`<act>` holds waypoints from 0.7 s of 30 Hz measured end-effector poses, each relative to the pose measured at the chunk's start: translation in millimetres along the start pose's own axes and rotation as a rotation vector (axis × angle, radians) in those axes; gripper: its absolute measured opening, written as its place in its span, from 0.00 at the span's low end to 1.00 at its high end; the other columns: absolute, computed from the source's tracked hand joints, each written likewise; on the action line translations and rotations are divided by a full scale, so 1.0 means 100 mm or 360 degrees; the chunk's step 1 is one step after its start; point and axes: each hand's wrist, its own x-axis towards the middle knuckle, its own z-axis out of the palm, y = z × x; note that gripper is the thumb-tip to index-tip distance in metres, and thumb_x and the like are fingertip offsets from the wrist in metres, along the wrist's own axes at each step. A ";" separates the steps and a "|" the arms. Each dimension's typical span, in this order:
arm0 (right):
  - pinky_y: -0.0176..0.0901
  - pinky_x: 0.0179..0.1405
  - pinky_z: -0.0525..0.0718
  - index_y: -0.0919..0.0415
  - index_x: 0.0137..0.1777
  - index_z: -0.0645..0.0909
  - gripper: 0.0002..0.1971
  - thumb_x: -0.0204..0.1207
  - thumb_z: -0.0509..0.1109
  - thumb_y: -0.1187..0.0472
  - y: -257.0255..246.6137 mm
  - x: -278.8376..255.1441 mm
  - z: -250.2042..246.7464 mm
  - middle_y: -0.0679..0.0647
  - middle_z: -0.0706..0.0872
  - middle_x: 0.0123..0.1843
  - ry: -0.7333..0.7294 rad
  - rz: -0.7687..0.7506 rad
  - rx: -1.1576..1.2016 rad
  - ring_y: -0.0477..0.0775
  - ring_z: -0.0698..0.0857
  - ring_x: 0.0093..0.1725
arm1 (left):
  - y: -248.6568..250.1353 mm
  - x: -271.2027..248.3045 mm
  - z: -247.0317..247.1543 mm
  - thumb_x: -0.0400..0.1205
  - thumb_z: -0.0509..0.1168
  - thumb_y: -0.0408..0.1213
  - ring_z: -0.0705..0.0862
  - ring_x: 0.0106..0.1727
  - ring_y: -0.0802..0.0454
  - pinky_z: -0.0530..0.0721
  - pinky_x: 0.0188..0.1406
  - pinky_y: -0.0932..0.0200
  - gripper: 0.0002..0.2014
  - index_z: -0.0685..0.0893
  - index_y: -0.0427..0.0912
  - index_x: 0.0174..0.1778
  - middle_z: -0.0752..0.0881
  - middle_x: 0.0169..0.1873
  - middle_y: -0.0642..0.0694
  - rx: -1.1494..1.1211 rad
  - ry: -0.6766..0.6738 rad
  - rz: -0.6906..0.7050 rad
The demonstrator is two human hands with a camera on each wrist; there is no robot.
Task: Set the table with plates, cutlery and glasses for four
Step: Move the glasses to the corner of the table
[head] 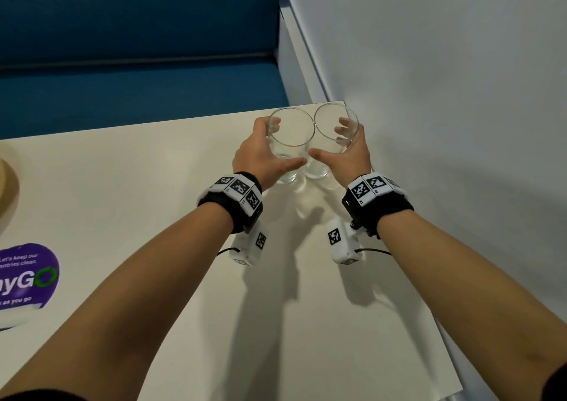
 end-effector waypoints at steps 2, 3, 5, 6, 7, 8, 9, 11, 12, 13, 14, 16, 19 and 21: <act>0.49 0.69 0.77 0.52 0.71 0.67 0.42 0.59 0.84 0.63 -0.03 -0.01 -0.01 0.47 0.76 0.64 -0.0033 0.0019 -0.0026 0.52 0.76 0.68 | 0.00 0.01 -0.02 0.63 0.81 0.51 0.79 0.68 0.51 0.78 0.64 0.54 0.42 0.68 0.52 0.70 0.78 0.70 0.54 0.0003 -0.0050 -0.0002; 0.48 0.70 0.76 0.53 0.72 0.66 0.42 0.59 0.84 0.63 -0.04 -0.03 -0.02 0.49 0.75 0.66 -0.0043 0.0038 -0.0035 0.53 0.75 0.69 | -0.01 0.00 -0.04 0.63 0.82 0.50 0.78 0.69 0.51 0.77 0.65 0.54 0.44 0.67 0.52 0.72 0.78 0.71 0.53 -0.0002 -0.0069 -0.0013; 0.47 0.73 0.73 0.56 0.75 0.64 0.44 0.60 0.84 0.63 -0.04 -0.11 -0.03 0.52 0.73 0.70 -0.0032 0.0089 -0.0059 0.53 0.73 0.72 | -0.05 -0.04 -0.08 0.62 0.83 0.46 0.77 0.71 0.50 0.76 0.68 0.52 0.47 0.65 0.51 0.74 0.76 0.72 0.50 -0.0057 -0.0084 -0.0047; 0.46 0.74 0.72 0.57 0.75 0.62 0.45 0.60 0.84 0.63 -0.03 -0.17 -0.02 0.53 0.73 0.72 -0.0011 0.0116 -0.0086 0.53 0.73 0.73 | -0.09 -0.08 -0.12 0.62 0.83 0.45 0.76 0.72 0.49 0.76 0.69 0.51 0.48 0.64 0.50 0.75 0.75 0.73 0.49 -0.0094 -0.0080 -0.0067; 0.45 0.73 0.72 0.58 0.76 0.61 0.46 0.60 0.84 0.62 -0.01 -0.26 -0.01 0.54 0.72 0.74 0.0017 0.0151 -0.0110 0.53 0.73 0.73 | -0.13 -0.14 -0.16 0.63 0.83 0.44 0.75 0.72 0.48 0.75 0.70 0.51 0.48 0.63 0.49 0.76 0.75 0.74 0.47 -0.0123 -0.0070 -0.0088; 0.43 0.71 0.73 0.58 0.77 0.60 0.47 0.61 0.84 0.61 0.02 -0.38 0.01 0.54 0.72 0.75 0.0054 0.0190 -0.0118 0.53 0.73 0.73 | -0.19 -0.20 -0.22 0.63 0.83 0.44 0.75 0.72 0.48 0.75 0.70 0.52 0.48 0.63 0.49 0.76 0.74 0.74 0.46 -0.0141 -0.0051 -0.0107; 0.41 0.68 0.73 0.58 0.78 0.60 0.47 0.61 0.83 0.60 0.06 -0.51 0.04 0.54 0.72 0.75 0.0098 0.0224 -0.0114 0.52 0.74 0.72 | -0.25 -0.27 -0.29 0.64 0.82 0.44 0.74 0.72 0.48 0.75 0.70 0.53 0.47 0.64 0.48 0.76 0.74 0.73 0.46 -0.0151 -0.0023 -0.0116; 0.41 0.66 0.74 0.58 0.77 0.62 0.45 0.62 0.83 0.59 0.13 -0.83 0.14 0.53 0.74 0.73 0.0181 0.0243 -0.0106 0.52 0.75 0.71 | -0.41 -0.44 -0.48 0.66 0.81 0.45 0.74 0.73 0.50 0.73 0.70 0.56 0.44 0.65 0.47 0.75 0.75 0.72 0.46 -0.0156 0.0041 -0.0130; 0.41 0.67 0.74 0.58 0.76 0.64 0.44 0.62 0.83 0.59 0.15 -0.99 0.23 0.53 0.75 0.73 0.0182 0.0231 -0.0110 0.52 0.76 0.70 | -0.50 -0.53 -0.59 0.68 0.80 0.45 0.73 0.73 0.51 0.72 0.69 0.58 0.41 0.66 0.47 0.74 0.75 0.72 0.47 -0.0160 0.0082 -0.0136; 0.42 0.67 0.74 0.58 0.76 0.65 0.43 0.63 0.82 0.59 0.15 -1.16 0.34 0.53 0.76 0.72 0.0146 0.0209 -0.0125 0.52 0.76 0.70 | -0.60 -0.64 -0.73 0.69 0.78 0.46 0.73 0.73 0.52 0.71 0.69 0.59 0.39 0.67 0.47 0.74 0.75 0.71 0.47 -0.0161 0.0124 -0.0139; 0.42 0.67 0.74 0.58 0.75 0.66 0.42 0.63 0.82 0.59 0.14 -1.31 0.47 0.53 0.76 0.72 0.0079 0.0171 -0.0153 0.52 0.76 0.70 | -0.70 -0.75 -0.88 0.71 0.76 0.46 0.72 0.73 0.52 0.70 0.68 0.60 0.36 0.69 0.48 0.73 0.76 0.71 0.48 -0.0156 0.0170 -0.0140; 0.42 0.67 0.73 0.57 0.75 0.67 0.40 0.64 0.82 0.58 0.03 -1.59 0.82 0.52 0.76 0.72 -0.0100 0.0051 -0.0211 0.51 0.75 0.70 | -0.91 -1.00 -1.25 0.74 0.74 0.45 0.72 0.73 0.53 0.69 0.67 0.62 0.31 0.70 0.48 0.72 0.76 0.70 0.49 -0.0136 0.0268 -0.0132; 0.39 0.65 0.72 0.53 0.75 0.68 0.39 0.65 0.81 0.56 -0.28 -2.01 1.44 0.50 0.74 0.73 -0.0316 -0.0153 -0.0265 0.49 0.75 0.70 | -1.21 -1.44 -1.91 0.75 0.73 0.43 0.75 0.68 0.50 0.74 0.68 0.55 0.28 0.73 0.48 0.70 0.77 0.66 0.50 -0.0090 0.0447 -0.0118; 0.38 0.65 0.71 0.52 0.77 0.66 0.40 0.66 0.80 0.55 -0.53 -2.34 1.89 0.49 0.72 0.75 -0.0405 -0.0245 -0.0261 0.49 0.73 0.71 | -1.41 -1.75 -2.39 0.74 0.73 0.42 0.76 0.66 0.49 0.76 0.67 0.51 0.29 0.73 0.49 0.70 0.77 0.63 0.51 -0.0104 0.0536 -0.0131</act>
